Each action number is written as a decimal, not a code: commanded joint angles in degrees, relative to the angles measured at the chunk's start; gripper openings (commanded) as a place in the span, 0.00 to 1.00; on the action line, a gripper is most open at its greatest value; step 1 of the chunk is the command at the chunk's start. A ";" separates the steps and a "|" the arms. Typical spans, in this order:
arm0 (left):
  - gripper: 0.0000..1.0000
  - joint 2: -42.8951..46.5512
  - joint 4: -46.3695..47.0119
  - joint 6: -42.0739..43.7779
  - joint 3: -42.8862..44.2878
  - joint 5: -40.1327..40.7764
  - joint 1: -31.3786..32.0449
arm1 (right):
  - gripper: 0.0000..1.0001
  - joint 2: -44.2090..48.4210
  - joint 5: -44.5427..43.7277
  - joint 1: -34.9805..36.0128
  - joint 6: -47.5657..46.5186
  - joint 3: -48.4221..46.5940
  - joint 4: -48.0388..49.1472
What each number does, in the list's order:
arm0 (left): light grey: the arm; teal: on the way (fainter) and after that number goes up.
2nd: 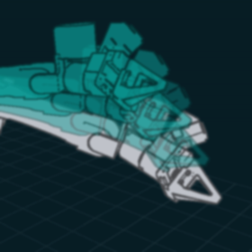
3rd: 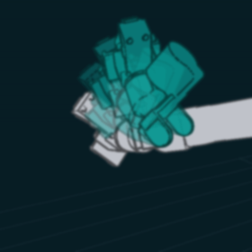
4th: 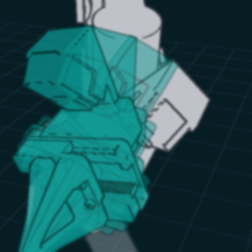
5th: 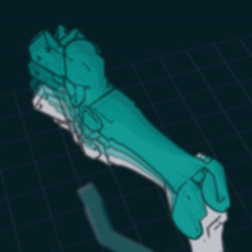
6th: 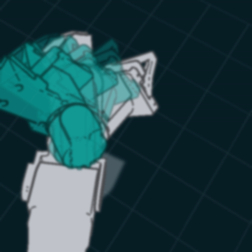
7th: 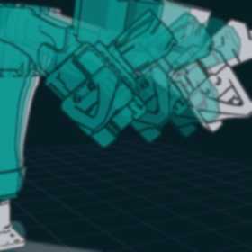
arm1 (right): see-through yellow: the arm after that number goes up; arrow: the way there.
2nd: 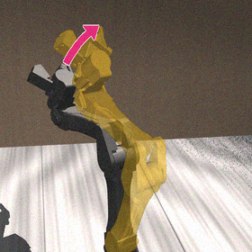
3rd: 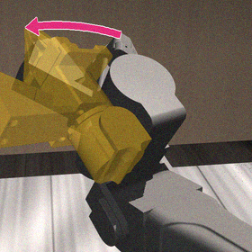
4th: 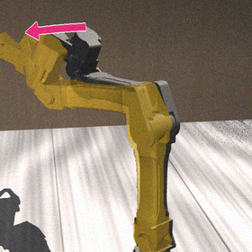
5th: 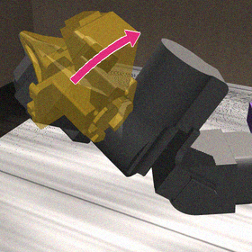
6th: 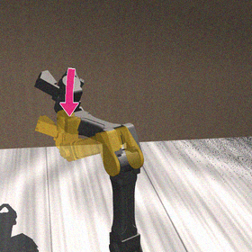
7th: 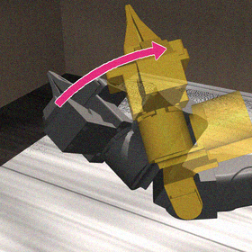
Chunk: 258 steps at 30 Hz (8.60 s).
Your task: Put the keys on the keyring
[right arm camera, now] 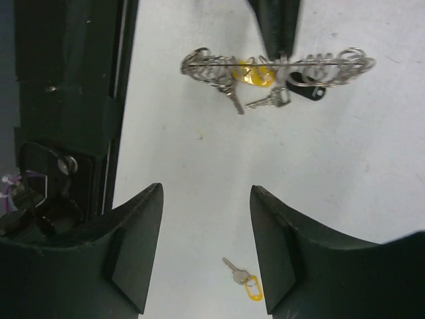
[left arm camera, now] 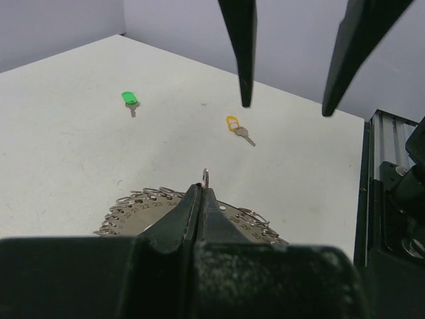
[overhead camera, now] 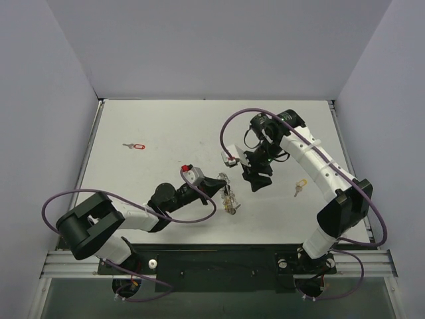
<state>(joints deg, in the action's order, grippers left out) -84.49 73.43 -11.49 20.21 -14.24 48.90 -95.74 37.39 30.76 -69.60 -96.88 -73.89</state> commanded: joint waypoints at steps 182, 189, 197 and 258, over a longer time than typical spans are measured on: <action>0.00 36.85 -53.04 16.50 13.63 -29.09 -13.57 | 0.00 -4.19 -18.49 -38.32 28.56 34.57 41.02; 0.00 36.76 -53.21 16.50 13.54 -29.18 -13.48 | 0.03 -5.07 -19.72 -37.89 29.96 33.69 40.93; 0.00 36.67 -53.13 16.58 13.63 -29.35 -13.48 | 0.12 -5.07 -20.42 -37.62 30.40 33.78 41.37; 0.00 36.85 -54.09 17.11 13.89 -29.88 -13.40 | 0.00 -5.77 -21.04 -36.39 30.23 31.93 39.79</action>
<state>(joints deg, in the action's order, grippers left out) -48.80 16.97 4.99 33.21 -43.33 35.22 -101.91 15.88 -5.89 -39.09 -63.05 -30.63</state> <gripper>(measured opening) 0.019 0.006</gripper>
